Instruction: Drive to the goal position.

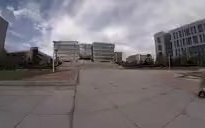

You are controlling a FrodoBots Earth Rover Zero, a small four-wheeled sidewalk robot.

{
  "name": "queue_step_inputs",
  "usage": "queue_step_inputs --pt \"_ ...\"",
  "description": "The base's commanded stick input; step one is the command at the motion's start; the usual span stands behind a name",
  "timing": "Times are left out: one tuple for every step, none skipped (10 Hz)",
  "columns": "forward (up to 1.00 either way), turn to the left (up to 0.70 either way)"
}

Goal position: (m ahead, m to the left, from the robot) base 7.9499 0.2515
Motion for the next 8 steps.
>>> queue_step_inputs --pt "0.7 0.0" --pt "0.7 0.0" --pt "0.7 0.0" --pt "0.7 0.0" --pt "0.7 0.0" --pt "0.7 0.0" --pt "0.7 0.0" --pt "0.7 0.0"
